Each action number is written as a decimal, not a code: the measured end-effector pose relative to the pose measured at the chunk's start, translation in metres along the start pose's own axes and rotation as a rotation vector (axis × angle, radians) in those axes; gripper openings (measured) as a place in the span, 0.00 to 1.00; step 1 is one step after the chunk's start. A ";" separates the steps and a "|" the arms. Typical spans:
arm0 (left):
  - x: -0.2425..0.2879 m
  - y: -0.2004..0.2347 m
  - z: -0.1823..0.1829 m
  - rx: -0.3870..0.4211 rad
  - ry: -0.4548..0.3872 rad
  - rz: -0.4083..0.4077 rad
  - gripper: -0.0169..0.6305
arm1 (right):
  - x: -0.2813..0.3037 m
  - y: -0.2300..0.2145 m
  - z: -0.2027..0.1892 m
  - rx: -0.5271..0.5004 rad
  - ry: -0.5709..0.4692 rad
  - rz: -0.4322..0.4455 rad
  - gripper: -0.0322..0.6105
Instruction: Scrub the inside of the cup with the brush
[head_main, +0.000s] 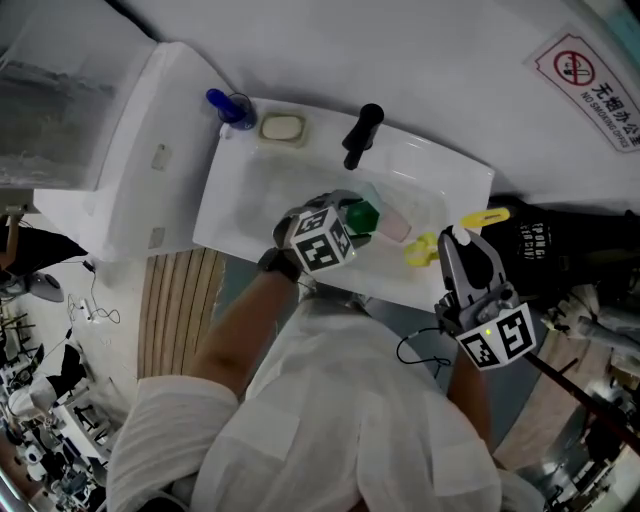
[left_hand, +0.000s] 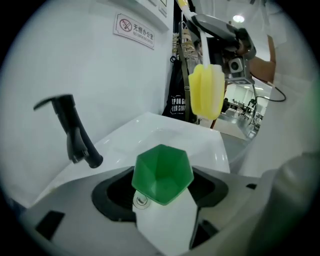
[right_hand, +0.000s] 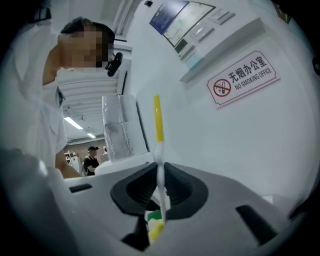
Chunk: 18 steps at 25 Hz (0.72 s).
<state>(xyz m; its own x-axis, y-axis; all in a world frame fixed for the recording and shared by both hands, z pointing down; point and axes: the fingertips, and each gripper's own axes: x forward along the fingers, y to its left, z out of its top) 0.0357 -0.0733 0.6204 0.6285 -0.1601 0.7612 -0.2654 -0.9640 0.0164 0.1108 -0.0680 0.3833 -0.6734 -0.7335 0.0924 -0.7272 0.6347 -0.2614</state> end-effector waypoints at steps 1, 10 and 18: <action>-0.008 -0.001 0.008 0.013 0.003 0.001 0.50 | 0.003 0.004 0.009 -0.009 -0.018 0.013 0.11; -0.070 -0.007 0.068 0.049 -0.004 0.013 0.50 | 0.024 0.049 0.089 -0.084 -0.174 0.141 0.11; -0.104 -0.010 0.097 0.019 -0.006 0.017 0.50 | 0.042 0.086 0.104 -0.124 -0.196 0.250 0.11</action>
<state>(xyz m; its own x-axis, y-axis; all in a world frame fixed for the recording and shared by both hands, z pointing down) 0.0444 -0.0676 0.4784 0.6284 -0.1781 0.7572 -0.2625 -0.9649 -0.0091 0.0339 -0.0692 0.2642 -0.8034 -0.5765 -0.1491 -0.5615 0.8168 -0.1325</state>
